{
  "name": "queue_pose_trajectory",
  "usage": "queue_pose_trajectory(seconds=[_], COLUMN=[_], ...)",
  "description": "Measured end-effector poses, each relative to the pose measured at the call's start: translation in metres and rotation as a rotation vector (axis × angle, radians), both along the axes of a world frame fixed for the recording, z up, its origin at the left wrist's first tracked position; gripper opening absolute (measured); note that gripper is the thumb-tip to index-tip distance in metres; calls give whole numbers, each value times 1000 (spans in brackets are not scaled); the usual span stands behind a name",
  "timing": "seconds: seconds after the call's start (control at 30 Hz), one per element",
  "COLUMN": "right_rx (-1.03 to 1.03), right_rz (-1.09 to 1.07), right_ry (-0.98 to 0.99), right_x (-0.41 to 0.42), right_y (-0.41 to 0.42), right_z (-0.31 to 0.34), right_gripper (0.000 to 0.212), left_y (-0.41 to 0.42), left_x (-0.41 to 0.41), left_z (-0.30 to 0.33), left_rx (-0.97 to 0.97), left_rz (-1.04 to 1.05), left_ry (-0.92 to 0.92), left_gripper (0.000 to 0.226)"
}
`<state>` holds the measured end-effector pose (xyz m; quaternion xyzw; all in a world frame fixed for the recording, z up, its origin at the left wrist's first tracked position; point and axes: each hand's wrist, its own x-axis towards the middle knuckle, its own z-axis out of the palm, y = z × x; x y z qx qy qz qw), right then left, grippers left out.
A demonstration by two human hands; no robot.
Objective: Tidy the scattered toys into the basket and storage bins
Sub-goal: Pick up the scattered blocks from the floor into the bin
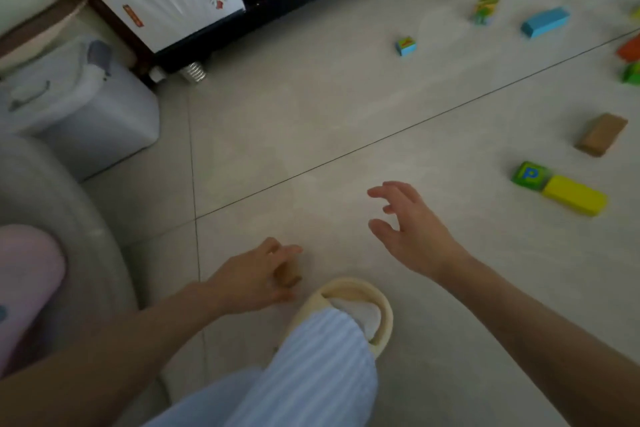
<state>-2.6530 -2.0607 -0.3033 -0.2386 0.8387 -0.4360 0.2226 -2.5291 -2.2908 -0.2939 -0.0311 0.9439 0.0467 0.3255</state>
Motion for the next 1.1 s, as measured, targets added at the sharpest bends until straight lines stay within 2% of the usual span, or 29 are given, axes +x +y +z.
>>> queue_pose_trajectory(seconds=[0.1, 0.2, 0.3, 0.4, 0.5, 0.57, 0.63, 0.73, 0.83, 0.9, 0.97, 1.03, 1.1], right_rx=[15, 37, 48, 90, 139, 179, 234, 307, 406, 453, 484, 569, 682], right_rz=[-10, -48, -159, -316, -505, -602, -657, -700, -676, -676, -677, -636, -585], right_ry=[9, 10, 15, 10, 26, 42, 32, 3, -5, 0, 13, 33, 44], right_x=[-3, -6, -13, -24, -37, -44, -50, -55, -58, -65, -73, -81, -90], right_y=[3, 19, 48, 82, 121, 142, 157, 171, 173, 170, 163, 153, 144], right_z=[-5, -5, -5, -3, 1, 3, 3, 1, -1, -4, -9, -17, -26], right_gripper=[43, 42, 41, 38, 36, 37, 41, 47, 54, 59, 65, 71, 71], left_y=[6, 13, 33, 74, 138, 181, 216, 248, 257, 255, 246, 237, 224], left_x=[-12, -34, -75, -127, -181, -210, -234, -257, -265, -273, -275, -273, -271], left_z=[-13, -16, -10, -2, 10, 17, 16, -2, -23, -36, -38, -30, -21], left_rx=[0, 43, 147, 271, 392, 391, 334, 179, 40, 155, 455, 790, 974], left_rz=[-97, -92, -55, -91, -122, -143, -277, -527, -644, -551, -233, 126, 329], left_ry=[32, 122, 188, 244, 349, 412, 409, 272, 236, 274, 224, 166, 158], left_gripper=[67, 32, 28, 5, 20, 19, 30, 55, 43, 38, 40, 33, 28])
